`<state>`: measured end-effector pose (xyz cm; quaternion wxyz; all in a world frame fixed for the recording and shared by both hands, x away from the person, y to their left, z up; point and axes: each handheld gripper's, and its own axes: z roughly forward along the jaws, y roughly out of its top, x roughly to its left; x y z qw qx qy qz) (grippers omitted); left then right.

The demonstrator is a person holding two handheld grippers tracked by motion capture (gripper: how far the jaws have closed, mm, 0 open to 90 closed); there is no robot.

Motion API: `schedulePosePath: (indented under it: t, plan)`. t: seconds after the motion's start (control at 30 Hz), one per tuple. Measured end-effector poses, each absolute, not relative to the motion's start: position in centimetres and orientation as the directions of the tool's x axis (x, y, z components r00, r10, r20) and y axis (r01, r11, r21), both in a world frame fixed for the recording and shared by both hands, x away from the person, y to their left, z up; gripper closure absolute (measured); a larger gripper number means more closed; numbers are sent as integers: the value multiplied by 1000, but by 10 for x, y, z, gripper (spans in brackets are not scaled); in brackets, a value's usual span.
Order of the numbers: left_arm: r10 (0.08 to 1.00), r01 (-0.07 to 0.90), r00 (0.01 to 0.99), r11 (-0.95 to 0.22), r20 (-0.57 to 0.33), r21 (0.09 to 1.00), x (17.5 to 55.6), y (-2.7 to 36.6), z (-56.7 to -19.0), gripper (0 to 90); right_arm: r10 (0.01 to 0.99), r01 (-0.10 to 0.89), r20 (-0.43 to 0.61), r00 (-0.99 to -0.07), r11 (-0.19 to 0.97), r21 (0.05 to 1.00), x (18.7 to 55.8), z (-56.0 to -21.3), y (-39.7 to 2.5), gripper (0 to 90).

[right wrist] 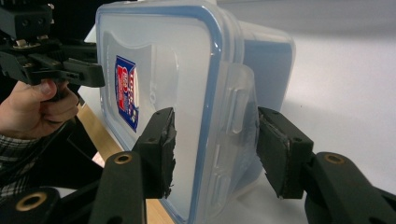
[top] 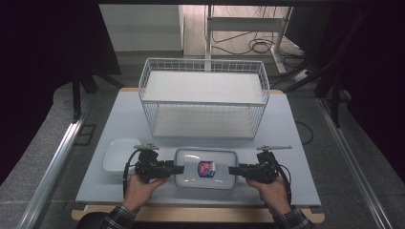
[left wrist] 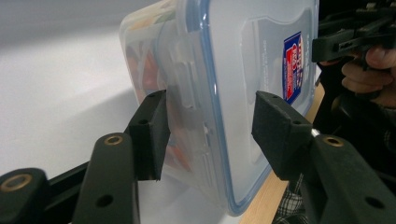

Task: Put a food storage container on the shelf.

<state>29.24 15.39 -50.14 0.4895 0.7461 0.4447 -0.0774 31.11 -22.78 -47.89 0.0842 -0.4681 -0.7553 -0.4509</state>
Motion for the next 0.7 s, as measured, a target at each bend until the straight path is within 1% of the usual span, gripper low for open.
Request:
schedulePosePath:
  t: [0.03, 0.07, 0.13, 0.37, 0.63, 0.7]
  plan:
    - [588, 739, 593, -125, -551, 662, 292, 154, -501, 482, 631, 783, 549, -548, 155, 602, 311, -479, -228, 488]
    - [575, 738, 589, -97, -568, 667, 293, 158, -504, 496, 631, 779, 549, -548, 146, 610, 311, -479, -228, 495]
    - [565, 742, 583, -76, -584, 666, 294, 160, -505, 518, 630, 774, 545, -553, 146, 617, 311, -479, -228, 495]
    - [568, 733, 589, -76, -575, 675, 294, 161, -503, 521, 631, 749, 522, -574, 149, 645, 310, -478, -227, 496]
    - [582, 705, 601, -61, -549, 707, 295, 163, -483, 521, 614, 717, 505, -607, 148, 681, 313, -464, -225, 497]
    - [586, 688, 613, -68, -529, 722, 296, 165, -473, 521, 608, 704, 498, -619, 147, 695, 315, -457, -224, 497]
